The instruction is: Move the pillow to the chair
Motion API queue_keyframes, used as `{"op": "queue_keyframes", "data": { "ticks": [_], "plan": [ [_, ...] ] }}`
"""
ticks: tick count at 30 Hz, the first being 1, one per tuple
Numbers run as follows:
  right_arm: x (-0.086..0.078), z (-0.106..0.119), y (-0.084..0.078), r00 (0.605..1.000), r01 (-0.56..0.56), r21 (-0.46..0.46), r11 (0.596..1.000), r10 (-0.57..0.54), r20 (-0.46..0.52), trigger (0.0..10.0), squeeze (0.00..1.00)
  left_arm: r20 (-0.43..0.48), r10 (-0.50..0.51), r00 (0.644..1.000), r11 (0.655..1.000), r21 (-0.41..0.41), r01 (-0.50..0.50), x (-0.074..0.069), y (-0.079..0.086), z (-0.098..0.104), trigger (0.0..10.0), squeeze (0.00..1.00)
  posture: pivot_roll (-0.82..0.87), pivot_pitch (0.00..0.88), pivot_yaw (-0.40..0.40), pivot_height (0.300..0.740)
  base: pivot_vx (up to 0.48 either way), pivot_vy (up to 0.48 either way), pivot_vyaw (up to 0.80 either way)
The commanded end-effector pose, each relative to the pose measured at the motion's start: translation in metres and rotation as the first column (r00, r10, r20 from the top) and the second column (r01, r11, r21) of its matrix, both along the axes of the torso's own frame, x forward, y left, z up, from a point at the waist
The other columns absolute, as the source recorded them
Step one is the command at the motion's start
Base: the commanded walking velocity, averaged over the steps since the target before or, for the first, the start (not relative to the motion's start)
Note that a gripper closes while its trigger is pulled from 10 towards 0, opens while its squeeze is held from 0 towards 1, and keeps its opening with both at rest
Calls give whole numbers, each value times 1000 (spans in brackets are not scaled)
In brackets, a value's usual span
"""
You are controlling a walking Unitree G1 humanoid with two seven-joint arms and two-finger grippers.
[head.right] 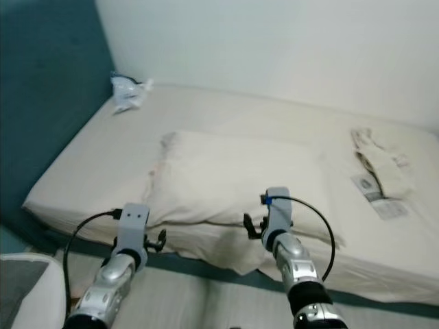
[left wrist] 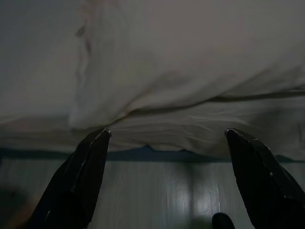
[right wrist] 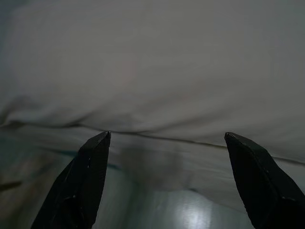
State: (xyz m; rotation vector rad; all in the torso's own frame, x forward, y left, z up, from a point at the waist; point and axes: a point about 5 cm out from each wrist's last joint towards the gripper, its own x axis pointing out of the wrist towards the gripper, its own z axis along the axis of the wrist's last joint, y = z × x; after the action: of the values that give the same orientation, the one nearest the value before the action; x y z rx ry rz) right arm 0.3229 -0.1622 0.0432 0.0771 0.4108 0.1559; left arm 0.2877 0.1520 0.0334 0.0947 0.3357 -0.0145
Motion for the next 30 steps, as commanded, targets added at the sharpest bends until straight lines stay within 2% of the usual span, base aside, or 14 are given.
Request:
{"op": "queue_keyframes", "data": {
  "ticks": [1, 13, 23, 30],
  "plan": [
    [-4, -6, 3, 1000, 5, 15, 1000, -5, -22, 10000, 0, -28, 13, 1000, 1000, 1, -13, -5, 5, -7, 10000, 0, -30, 114, -66, 740, 0, 0, -800],
    [-2, -4, 3, 1000, 2, 23, 1000, -1, -14, 10000, 0, -21, 25, 999, 1000, -2, -25, -3, 6, -5, 10000, 0, -26, 112, -67, 740, 0, 0, -800],
    [1, -1, 6, 999, -32, 14, 999, 32, -8, 10000, 0, 25, 32, 999, 999, -27, -31, -2, 6, 0, 10000, 0, -20, 108, -73, 740, 0, 0, 0],
    [1, -1, 7, 999, -32, 27, 999, 32, 2, 10000, 0, 73, 54, 996, 992, -114, -45, -2, 7, 7, 10000, 0, -19, 107, -75, 740, 0, 0, 0]
  ]
}}
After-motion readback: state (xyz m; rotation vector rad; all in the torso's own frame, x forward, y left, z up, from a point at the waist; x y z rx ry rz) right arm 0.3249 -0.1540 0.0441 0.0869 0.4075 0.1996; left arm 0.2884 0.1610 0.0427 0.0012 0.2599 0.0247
